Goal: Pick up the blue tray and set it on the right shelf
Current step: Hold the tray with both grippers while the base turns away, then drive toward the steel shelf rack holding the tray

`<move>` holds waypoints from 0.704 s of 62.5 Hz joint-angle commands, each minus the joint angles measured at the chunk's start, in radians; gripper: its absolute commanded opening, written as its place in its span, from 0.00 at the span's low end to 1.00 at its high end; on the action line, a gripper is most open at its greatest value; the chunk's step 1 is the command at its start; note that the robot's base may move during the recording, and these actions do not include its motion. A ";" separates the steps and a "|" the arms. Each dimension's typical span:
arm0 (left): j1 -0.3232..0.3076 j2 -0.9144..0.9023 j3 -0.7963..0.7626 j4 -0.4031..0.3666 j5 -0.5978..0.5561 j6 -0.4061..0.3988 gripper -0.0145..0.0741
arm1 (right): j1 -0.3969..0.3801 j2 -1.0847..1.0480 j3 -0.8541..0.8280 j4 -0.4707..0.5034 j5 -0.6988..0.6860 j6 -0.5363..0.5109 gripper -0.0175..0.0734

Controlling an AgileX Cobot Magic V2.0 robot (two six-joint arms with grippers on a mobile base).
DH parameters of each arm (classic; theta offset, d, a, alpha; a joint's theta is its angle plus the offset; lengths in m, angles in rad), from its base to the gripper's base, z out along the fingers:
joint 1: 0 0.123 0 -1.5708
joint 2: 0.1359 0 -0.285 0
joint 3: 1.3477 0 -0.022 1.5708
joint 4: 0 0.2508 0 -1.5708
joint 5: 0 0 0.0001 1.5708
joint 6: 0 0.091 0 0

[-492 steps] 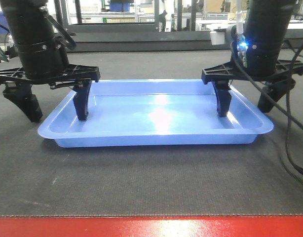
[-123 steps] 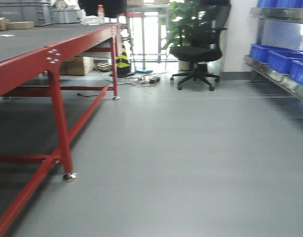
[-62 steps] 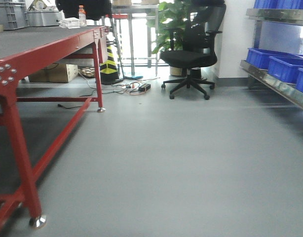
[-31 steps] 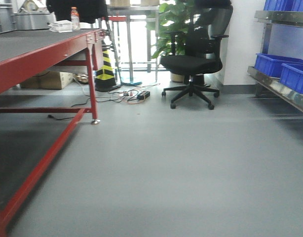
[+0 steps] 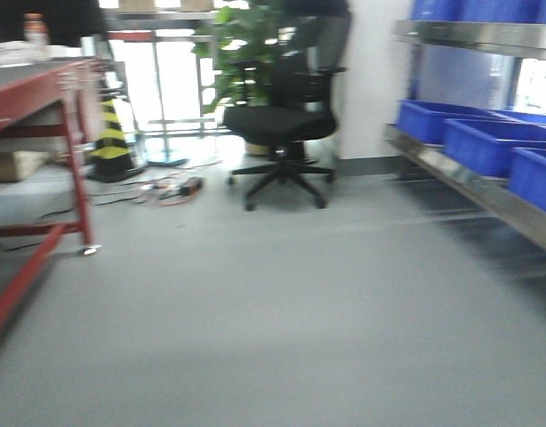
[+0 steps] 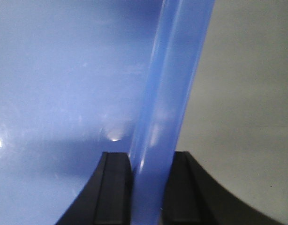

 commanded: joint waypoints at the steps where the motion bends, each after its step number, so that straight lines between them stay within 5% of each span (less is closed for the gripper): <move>1: -0.007 -0.032 -0.026 -0.007 0.090 0.029 0.11 | 0.002 -0.018 -0.029 -0.024 -0.059 -0.029 0.25; 44: -0.007 -0.032 -0.026 -0.007 0.090 0.029 0.11 | 0.002 -0.018 -0.029 -0.024 -0.059 -0.029 0.25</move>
